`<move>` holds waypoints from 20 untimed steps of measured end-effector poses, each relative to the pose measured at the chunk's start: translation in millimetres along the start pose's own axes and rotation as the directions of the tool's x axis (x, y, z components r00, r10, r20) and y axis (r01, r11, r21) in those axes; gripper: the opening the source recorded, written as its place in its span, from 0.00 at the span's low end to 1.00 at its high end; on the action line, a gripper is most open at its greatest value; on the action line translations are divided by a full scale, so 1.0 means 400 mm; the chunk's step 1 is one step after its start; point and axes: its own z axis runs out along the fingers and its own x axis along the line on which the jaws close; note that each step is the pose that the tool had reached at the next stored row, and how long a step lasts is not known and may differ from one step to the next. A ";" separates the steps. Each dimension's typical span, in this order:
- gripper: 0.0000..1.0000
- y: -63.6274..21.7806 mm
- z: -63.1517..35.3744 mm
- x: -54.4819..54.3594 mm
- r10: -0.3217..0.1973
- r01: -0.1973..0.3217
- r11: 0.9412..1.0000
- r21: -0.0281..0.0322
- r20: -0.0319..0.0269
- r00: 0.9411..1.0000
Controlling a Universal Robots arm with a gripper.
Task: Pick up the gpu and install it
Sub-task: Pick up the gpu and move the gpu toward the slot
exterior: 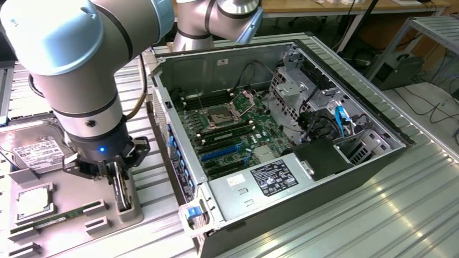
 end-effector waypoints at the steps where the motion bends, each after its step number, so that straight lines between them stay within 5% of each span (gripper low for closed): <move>1: 0.33 0.000 0.000 0.001 0.000 0.000 1.000 0.000 0.000 1.000; 20: 0.28 0.000 0.000 0.002 0.000 0.000 1.000 0.000 0.000 1.000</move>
